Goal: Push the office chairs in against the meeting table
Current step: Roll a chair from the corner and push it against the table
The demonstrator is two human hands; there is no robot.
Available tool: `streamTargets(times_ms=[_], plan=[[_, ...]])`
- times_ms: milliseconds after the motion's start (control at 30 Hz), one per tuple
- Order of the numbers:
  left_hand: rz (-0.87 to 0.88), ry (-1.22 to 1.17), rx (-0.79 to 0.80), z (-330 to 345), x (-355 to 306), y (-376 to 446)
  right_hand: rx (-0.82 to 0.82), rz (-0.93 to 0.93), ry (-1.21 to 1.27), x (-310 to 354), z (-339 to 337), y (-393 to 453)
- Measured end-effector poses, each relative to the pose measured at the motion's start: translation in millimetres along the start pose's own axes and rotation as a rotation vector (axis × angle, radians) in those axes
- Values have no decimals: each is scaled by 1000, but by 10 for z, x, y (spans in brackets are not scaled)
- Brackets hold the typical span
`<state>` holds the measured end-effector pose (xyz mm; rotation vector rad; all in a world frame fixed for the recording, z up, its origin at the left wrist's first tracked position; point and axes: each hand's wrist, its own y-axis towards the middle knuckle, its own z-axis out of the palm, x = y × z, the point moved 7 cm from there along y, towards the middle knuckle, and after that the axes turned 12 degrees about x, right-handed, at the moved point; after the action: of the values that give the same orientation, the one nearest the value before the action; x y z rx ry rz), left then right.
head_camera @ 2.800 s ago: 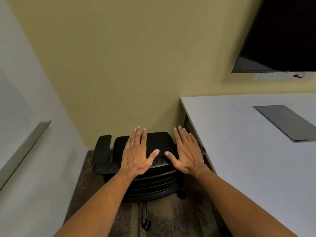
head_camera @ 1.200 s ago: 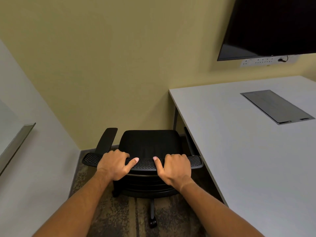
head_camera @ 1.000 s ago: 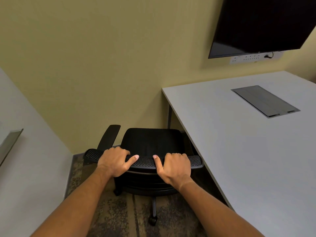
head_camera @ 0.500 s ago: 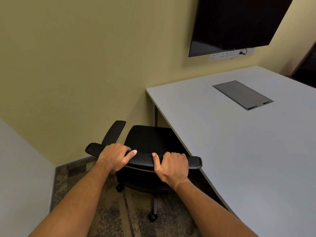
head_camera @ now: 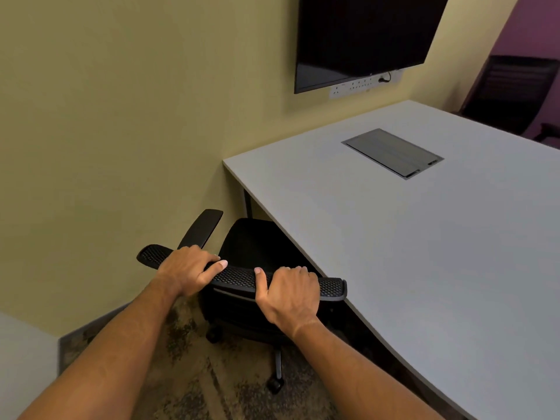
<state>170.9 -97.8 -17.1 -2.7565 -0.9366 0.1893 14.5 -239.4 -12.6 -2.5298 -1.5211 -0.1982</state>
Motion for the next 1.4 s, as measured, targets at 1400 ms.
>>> streamTargets(times_ms=[1400], plan=[[511,101,96,-586,753,2283,139,487,120,400,150,1488]])
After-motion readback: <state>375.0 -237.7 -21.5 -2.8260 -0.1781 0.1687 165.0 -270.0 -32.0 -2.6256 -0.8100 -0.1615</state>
